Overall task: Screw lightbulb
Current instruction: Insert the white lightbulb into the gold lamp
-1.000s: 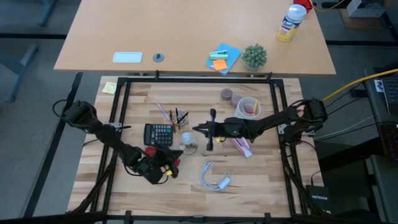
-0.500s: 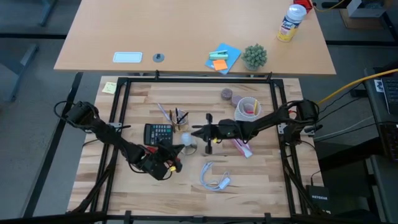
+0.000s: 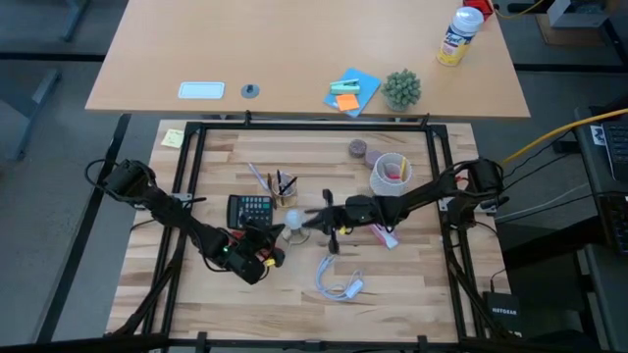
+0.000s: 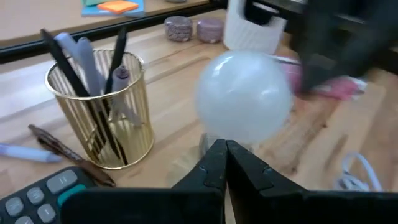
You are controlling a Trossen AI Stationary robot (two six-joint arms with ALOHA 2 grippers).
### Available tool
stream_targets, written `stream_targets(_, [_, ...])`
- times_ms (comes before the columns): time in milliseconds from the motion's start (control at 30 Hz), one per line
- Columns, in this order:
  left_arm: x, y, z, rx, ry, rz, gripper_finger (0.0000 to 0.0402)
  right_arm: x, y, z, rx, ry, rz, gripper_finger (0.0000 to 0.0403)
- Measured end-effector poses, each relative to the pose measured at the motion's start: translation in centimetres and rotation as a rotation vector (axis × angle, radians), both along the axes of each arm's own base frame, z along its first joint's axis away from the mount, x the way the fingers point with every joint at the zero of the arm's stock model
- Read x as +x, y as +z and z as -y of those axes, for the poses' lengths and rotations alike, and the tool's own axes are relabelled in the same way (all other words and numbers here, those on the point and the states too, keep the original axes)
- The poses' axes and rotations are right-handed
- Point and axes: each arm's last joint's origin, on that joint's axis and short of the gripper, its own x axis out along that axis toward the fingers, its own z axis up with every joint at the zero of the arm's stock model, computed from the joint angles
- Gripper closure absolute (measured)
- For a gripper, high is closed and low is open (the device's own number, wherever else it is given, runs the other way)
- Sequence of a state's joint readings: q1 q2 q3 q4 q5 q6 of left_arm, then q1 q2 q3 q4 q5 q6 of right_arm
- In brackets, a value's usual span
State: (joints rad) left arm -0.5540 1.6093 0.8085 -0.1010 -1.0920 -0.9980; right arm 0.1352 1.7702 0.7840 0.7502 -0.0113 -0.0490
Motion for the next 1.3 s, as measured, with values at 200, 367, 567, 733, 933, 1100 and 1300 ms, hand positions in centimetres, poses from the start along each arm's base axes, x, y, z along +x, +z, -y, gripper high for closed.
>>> stream_targets(200, [-0.3, -0.3, -0.2, 0.014, 0.013, -0.029, 0.0401, -0.3, 0.1, -2.0, -0.007, 0.051, 0.011, 0.0395])
stream_targets(367, [-0.5, -0.2, 0.2, 0.010, -0.001, -0.020, 0.0401, -0.6, 1.1, -2.8, -0.038, 0.048, 0.052, 0.0395])
stream_targets(567, [-1.1, 0.6, 1.5, -0.026, -0.045, 0.025, 0.0401, -1.4, 3.9, -2.5, -0.087, -0.013, 0.145, 0.0395])
stream_targets(733, [-1.5, 1.3, 2.8, -0.063, -0.089, 0.077, 0.0401, -2.0, 5.9, -2.0, -0.160, -0.086, 0.211, 0.0395])
stream_targets(933, [-1.9, 1.3, 3.5, -0.083, -0.125, 0.082, 0.0401, -1.9, 5.6, -1.2, -0.201, -0.138, 0.173, 0.0395])
stream_targets(1100, [-1.9, 1.3, 3.5, -0.063, -0.134, 0.068, 0.0401, -1.9, 5.3, -0.6, -0.211, -0.167, 0.145, 0.0395])
stream_targets(1300, [-1.8, 1.3, 3.5, -0.048, -0.138, 0.058, 0.0401, -1.7, 4.9, 1.4, -0.190, -0.228, 0.090, 0.0395])
